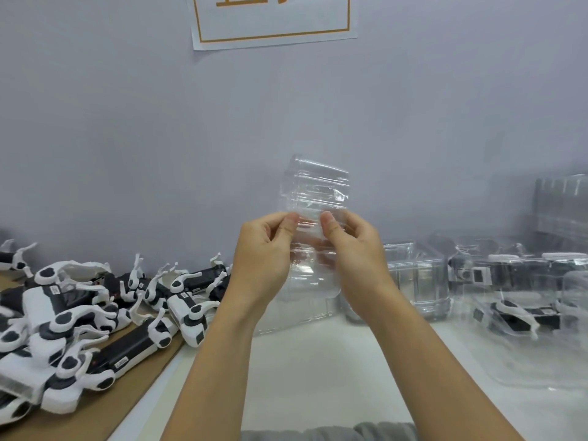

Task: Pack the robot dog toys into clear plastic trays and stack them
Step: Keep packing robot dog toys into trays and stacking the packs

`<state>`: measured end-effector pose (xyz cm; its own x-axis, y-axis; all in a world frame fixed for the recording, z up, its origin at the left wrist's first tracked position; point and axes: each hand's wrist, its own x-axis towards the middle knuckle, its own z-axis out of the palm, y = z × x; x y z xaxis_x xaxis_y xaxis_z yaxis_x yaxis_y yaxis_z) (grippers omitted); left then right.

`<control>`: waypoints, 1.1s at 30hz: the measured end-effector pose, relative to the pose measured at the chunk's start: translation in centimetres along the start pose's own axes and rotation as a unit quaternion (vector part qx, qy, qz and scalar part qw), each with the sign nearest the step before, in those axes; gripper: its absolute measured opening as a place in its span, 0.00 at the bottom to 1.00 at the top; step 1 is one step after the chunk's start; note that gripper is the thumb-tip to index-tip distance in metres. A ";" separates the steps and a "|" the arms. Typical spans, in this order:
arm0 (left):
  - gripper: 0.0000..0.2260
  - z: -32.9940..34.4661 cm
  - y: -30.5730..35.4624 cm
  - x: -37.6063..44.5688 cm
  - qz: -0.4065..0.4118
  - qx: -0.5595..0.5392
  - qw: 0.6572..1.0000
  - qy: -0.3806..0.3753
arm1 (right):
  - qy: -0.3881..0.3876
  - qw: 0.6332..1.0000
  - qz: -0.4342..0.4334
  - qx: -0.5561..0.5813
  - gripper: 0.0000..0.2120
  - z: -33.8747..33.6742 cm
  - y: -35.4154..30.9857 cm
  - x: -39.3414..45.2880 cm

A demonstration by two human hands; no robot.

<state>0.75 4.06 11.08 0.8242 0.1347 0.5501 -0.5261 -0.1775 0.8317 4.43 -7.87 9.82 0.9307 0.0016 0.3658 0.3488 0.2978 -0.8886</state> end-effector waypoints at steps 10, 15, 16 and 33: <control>0.14 -0.8 0.4 0.3 -0.083 -0.155 0.984 -0.023 | -0.070 0.993 0.053 0.079 0.08 -0.4 -0.7 0.2; 0.11 -0.9 0.3 0.1 -0.080 -0.180 0.979 -0.059 | -0.080 0.990 0.060 0.100 0.16 -0.5 -0.8 0.3; 0.12 -0.9 0.2 0.2 -0.077 -0.184 0.978 -0.064 | -0.081 0.989 0.065 0.104 0.15 -0.6 -0.8 0.3; 0.11 -2.3 0.2 0.3 -0.063 -0.093 0.986 -0.125 | -0.101 0.991 0.068 0.054 0.10 -1.2 -1.1 0.2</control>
<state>0.38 6.29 11.59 0.8992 -0.1041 0.4250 -0.4263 0.0110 0.9045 4.37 -9.39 10.52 0.9232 0.2378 0.3018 0.1967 0.3822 -0.9029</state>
